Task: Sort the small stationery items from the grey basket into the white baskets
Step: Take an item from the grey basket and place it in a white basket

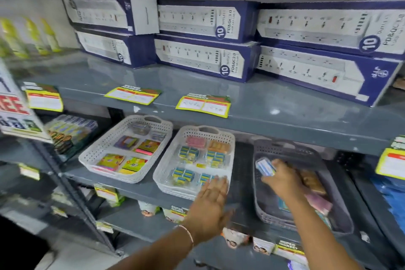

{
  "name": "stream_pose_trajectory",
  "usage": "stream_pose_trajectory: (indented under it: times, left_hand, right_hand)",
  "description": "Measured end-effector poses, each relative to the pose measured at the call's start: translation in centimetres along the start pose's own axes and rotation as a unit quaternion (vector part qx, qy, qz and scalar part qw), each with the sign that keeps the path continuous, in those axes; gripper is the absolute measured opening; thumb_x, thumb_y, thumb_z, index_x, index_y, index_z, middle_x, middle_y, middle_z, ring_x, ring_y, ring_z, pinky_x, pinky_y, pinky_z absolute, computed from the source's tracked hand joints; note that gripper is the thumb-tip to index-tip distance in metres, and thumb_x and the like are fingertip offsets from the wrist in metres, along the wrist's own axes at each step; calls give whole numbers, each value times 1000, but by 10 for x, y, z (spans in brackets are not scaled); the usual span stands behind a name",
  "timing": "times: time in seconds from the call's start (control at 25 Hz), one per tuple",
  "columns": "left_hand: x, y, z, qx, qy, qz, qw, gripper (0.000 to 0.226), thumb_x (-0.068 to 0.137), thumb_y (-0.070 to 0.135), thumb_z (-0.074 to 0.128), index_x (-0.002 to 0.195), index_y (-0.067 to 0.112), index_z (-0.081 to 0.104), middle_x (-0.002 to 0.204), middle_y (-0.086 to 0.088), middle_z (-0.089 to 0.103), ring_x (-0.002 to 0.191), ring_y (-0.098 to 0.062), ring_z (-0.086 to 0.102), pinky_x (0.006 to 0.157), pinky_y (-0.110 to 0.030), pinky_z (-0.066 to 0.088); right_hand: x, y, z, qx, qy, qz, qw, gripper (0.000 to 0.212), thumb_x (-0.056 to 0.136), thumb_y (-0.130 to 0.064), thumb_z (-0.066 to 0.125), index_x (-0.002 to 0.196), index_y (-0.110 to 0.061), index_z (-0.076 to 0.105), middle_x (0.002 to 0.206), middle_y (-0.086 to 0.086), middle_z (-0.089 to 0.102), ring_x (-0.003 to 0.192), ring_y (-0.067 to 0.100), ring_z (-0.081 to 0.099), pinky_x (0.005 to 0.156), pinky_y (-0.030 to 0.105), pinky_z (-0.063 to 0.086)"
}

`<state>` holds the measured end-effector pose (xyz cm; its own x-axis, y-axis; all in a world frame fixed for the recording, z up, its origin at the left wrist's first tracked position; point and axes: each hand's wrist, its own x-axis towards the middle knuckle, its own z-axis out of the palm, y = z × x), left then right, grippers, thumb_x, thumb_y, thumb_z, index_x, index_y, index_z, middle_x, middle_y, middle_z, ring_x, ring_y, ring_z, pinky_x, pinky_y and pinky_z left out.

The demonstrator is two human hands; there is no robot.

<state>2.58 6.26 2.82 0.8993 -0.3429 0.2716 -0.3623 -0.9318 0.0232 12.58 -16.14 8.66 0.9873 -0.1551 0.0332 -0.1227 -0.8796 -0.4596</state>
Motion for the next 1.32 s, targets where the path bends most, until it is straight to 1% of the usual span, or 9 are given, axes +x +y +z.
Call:
stream_pose_trajectory:
  times: [0.12,0.44,0.56,0.6,0.72,0.8,1.08,1.16,1.32]
  left_hand:
    - [-13,-77,-14,6,44,-70,997,74,97,56,23,154,10,9,160,-4,3,149,-25,0,121,-37,-7]
    - [-80,-250,-31,28,-35,-145,988,72,97,58,22,142,6,45,150,-4,34,136,-29,42,113,-34,6]
    - [-86,-277,-27,10,-51,-90,995,80,95,61,7,150,7,27,156,-2,15,145,-30,24,120,-35,-2]
    - [-88,-281,-22,6,-45,-79,996,78,96,60,10,151,7,25,157,-4,15,146,-29,22,119,-36,2]
    - [-90,-293,0,-23,-58,-39,997,72,93,60,25,124,9,65,131,-6,61,115,-23,64,103,-37,47]
    - [-89,-299,12,-15,-57,-26,998,67,75,65,54,109,11,74,117,-4,71,101,-19,71,92,-36,54]
    - [-86,-304,24,7,24,-11,1000,74,68,67,57,112,7,67,109,-4,74,97,-19,72,95,-38,40]
    - [-87,-304,24,2,31,-20,999,77,71,69,47,112,7,67,109,-4,74,96,-19,72,93,-36,38]
    - [-91,-306,29,30,40,-28,998,80,64,63,69,118,6,55,112,-3,73,99,-19,71,111,-40,25]
  right_hand:
    - [7,-69,8,55,-10,-82,995,46,63,-19,81,105,-12,65,105,16,71,95,33,66,76,30,48]
    - [43,-288,141,50,-81,-202,975,50,71,-22,74,118,-11,62,120,16,65,111,32,61,89,35,49]
    - [68,-339,180,1,-98,-208,973,54,81,-16,66,133,-9,52,134,17,57,123,32,54,101,34,45]
    - [75,-350,193,-21,-101,-202,974,53,85,-14,61,136,-10,48,138,16,54,126,32,52,104,34,43]
    - [96,-368,228,-64,-80,-218,970,47,87,-9,51,135,-8,47,137,17,54,126,33,51,103,35,40]
    - [107,-373,245,-52,-82,-214,972,46,86,-5,52,132,-6,49,133,19,56,123,34,53,101,36,43]
    - [124,-382,275,-41,-79,-177,980,41,86,-3,55,126,-11,54,132,16,59,123,33,54,100,33,43]
    - [126,-384,279,-44,-76,-153,984,40,88,-4,51,128,-10,53,131,15,58,122,34,54,89,27,44]
    - [127,-379,283,-60,-83,-148,984,34,94,-10,47,127,-10,55,124,17,60,115,32,57,63,10,40]
